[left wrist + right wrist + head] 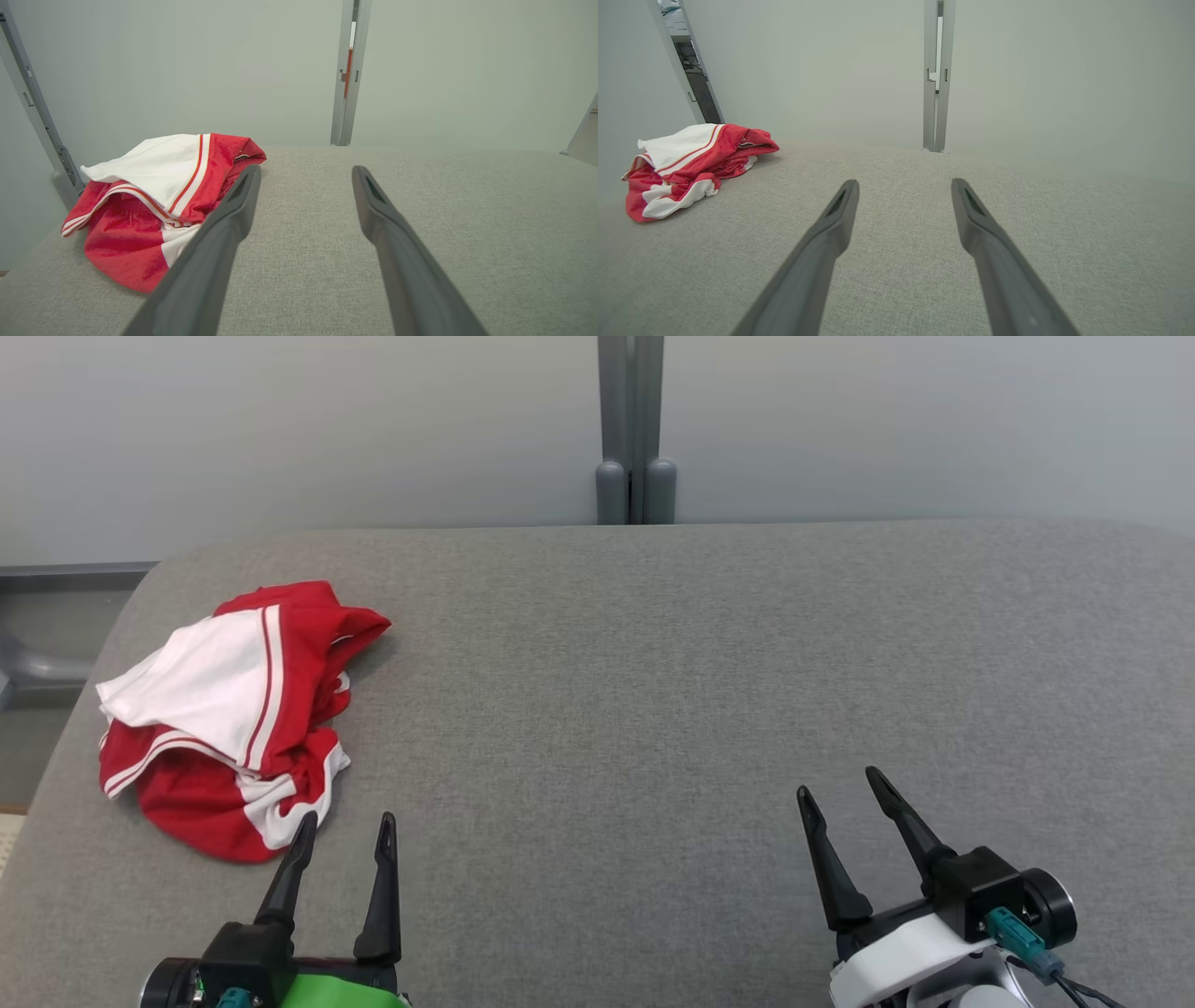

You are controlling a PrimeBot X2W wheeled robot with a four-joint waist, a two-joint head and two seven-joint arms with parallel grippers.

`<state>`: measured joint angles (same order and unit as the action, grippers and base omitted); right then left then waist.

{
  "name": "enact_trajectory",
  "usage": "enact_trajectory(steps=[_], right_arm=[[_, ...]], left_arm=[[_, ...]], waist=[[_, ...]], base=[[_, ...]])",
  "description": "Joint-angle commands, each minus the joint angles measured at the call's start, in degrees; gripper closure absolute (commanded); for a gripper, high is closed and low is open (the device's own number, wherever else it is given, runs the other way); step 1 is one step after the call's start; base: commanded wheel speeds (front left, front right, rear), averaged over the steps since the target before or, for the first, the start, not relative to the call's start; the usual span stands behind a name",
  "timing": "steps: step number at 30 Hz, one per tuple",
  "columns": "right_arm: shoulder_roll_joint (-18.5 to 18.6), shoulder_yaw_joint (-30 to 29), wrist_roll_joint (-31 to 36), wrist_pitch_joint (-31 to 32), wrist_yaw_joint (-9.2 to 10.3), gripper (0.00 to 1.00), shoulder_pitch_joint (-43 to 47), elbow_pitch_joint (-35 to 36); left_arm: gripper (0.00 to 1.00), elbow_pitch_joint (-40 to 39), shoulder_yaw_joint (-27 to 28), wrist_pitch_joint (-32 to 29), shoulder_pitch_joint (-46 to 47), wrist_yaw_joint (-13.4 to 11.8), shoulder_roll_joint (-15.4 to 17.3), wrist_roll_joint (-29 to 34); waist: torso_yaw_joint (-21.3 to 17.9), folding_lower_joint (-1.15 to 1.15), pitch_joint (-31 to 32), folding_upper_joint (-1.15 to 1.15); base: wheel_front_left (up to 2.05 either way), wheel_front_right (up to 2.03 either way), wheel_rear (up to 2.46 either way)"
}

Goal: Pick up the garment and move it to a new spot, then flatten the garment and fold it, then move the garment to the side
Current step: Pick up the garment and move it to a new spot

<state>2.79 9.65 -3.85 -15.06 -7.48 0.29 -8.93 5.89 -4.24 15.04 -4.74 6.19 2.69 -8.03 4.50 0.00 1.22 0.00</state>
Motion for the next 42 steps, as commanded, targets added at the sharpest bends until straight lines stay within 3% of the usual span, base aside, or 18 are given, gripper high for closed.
enact_trajectory(steps=[1,21,35,42], right_arm=[[0.2,-0.2,-0.3,-0.2,-0.03,0.0,0.6,0.1],[0.2,2.1,-1.3,-0.2,-0.03,0.0,1.3,-0.4],[0.2,2.7,-1.6,-0.2,-0.03,0.0,2.1,-0.6],[0.2,3.7,-1.9,-0.2,-0.03,0.0,1.0,-1.3]], left_arm=[[0.0,0.1,0.0,0.2,0.0,-0.1,0.4,-0.1],[0.0,0.7,0.5,0.2,-1.4,0.2,0.3,1.1],[0.0,0.8,0.9,0.2,-2.5,0.5,0.3,1.6],[0.0,0.1,1.7,0.2,-2.8,0.3,0.3,1.7]], waist=[[2.6,0.0,-0.4,0.0],[16.0,0.0,0.3,0.0],[21.8,0.0,1.7,0.0],[22.8,0.0,1.0,0.0]], base=[[0.0,0.0,0.0],[0.0,0.0,0.0],[0.0,0.0,0.0],[0.0,0.0,0.0]])
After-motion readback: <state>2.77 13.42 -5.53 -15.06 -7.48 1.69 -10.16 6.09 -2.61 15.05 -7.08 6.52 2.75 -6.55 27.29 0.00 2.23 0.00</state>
